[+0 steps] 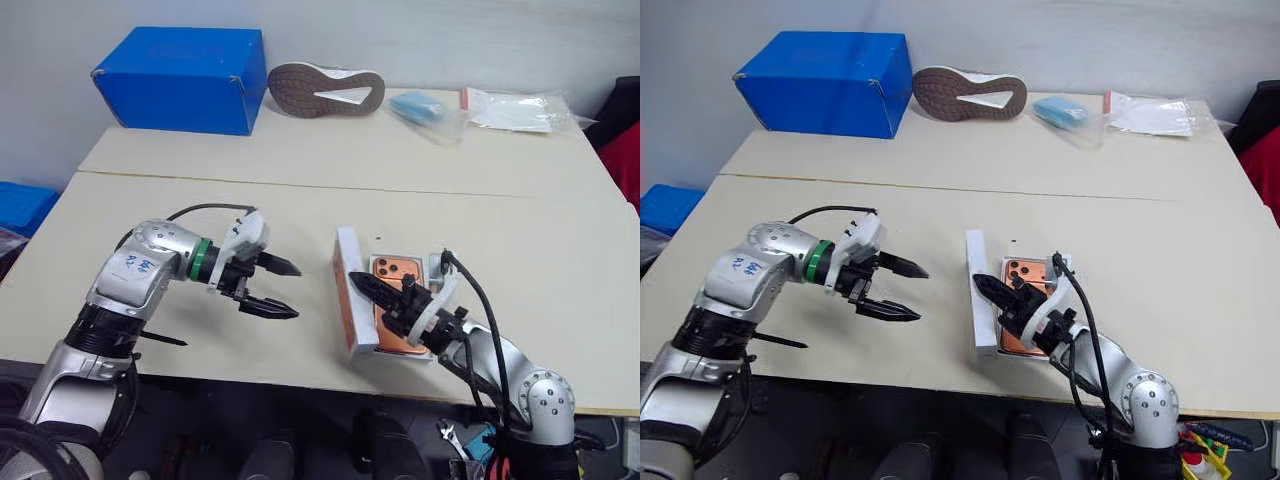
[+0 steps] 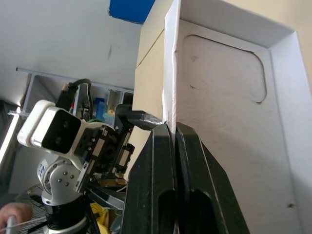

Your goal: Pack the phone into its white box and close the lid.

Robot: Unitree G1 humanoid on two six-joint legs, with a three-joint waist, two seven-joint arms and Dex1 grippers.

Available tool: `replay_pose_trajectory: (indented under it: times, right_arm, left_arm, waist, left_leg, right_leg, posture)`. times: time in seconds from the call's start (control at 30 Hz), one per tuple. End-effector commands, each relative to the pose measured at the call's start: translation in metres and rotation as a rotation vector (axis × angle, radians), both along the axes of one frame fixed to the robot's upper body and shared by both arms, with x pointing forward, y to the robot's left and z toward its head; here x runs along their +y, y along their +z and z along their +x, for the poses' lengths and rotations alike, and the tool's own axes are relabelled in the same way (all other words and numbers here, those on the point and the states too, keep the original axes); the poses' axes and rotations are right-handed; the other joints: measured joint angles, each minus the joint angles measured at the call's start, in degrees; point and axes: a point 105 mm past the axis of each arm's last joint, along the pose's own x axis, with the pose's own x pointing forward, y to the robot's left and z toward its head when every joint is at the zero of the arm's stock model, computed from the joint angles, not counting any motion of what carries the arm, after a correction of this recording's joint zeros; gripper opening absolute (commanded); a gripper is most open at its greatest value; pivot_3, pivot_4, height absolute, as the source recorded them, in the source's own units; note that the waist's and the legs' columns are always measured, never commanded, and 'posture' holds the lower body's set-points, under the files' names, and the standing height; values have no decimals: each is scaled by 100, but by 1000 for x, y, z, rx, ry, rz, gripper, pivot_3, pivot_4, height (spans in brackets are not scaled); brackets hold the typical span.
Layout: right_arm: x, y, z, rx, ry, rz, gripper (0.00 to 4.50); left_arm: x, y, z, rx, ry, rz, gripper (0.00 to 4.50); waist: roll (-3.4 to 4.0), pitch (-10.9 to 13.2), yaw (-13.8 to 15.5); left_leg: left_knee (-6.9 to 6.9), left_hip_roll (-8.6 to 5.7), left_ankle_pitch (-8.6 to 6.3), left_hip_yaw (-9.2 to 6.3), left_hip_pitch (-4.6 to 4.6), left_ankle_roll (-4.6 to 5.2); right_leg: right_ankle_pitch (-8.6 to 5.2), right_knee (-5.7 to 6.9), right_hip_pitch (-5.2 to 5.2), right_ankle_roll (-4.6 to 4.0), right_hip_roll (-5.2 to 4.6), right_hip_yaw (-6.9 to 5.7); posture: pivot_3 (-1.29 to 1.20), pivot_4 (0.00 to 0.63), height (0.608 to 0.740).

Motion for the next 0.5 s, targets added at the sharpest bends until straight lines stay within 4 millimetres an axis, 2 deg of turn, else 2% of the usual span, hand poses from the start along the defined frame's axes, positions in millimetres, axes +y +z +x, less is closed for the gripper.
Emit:
replay_pose_trajectory:
  times: [0.03,0.2,0.33,0.43,0.5]
  right_arm:
    - [-14,-15,1,32,-73,-46,11]
    - [-13,-10,1,64,-80,149,11]
    - [-22,-18,8,94,-146,202,11]
    - [-24,-21,4,88,-142,202,672]
    - [-24,-17,1,75,-134,225,1348]
  left_arm:
    - [-9,0,3,-42,-38,6,4500]
    - [-20,-9,7,-47,-66,5,4500]
    - [-27,-17,13,-89,-84,29,4500]
    - [-33,-19,17,-100,-85,26,4500]
    - [-36,-22,19,-102,-86,24,4500]
  waist:
    - [-2,-1,11]
    - [-5,-3,28]
    - [-5,-3,19]
    - [-6,-4,19]
    - [-7,-3,19]
  left_leg:
    - [0,-1,0,-1,0,1]
    - [0,-1,-1,-5,0,1]
    - [1,0,0,-1,0,1]
    - [1,0,0,-1,1,1]
    - [1,0,0,-1,1,1]
  right_leg:
    - [0,0,1,0,0,1]
    - [0,-2,3,0,0,-2]
    - [0,-5,4,0,0,-1]
    - [0,-3,5,1,0,-1]
    - [0,-3,5,0,0,-1]
  posture:
    - [0,150,740]
    - [0,150,740]
    - [0,150,740]
    - [0,150,740]
    - [0,150,740]
